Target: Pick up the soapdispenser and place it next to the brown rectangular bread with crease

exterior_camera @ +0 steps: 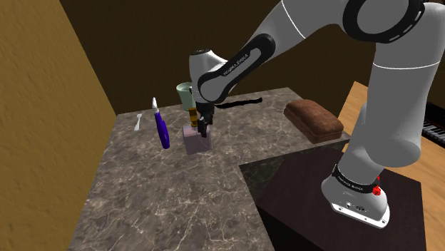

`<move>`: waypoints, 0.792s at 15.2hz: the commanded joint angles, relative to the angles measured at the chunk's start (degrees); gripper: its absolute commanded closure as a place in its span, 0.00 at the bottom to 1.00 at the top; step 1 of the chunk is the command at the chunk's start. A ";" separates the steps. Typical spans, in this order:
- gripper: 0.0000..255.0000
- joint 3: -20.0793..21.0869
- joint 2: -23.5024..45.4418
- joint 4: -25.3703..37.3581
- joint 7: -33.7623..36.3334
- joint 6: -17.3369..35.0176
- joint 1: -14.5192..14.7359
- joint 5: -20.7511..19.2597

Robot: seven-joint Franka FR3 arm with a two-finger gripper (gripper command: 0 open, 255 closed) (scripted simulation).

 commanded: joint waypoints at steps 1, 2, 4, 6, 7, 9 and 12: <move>0.00 0.00 0.02 -0.01 0.00 0.00 0.01 0.00; 1.00 0.00 0.02 0.00 0.00 0.00 0.00 0.00; 1.00 0.00 0.02 -0.01 0.00 0.00 0.01 0.00; 1.00 0.00 0.01 -0.02 0.00 0.01 0.00 0.00; 1.00 0.00 0.01 -0.02 0.00 0.01 0.00 0.00; 1.00 0.00 0.01 -0.02 0.00 0.01 0.00 0.00; 0.00 -0.01 0.01 -0.02 0.00 -0.01 0.00 -0.01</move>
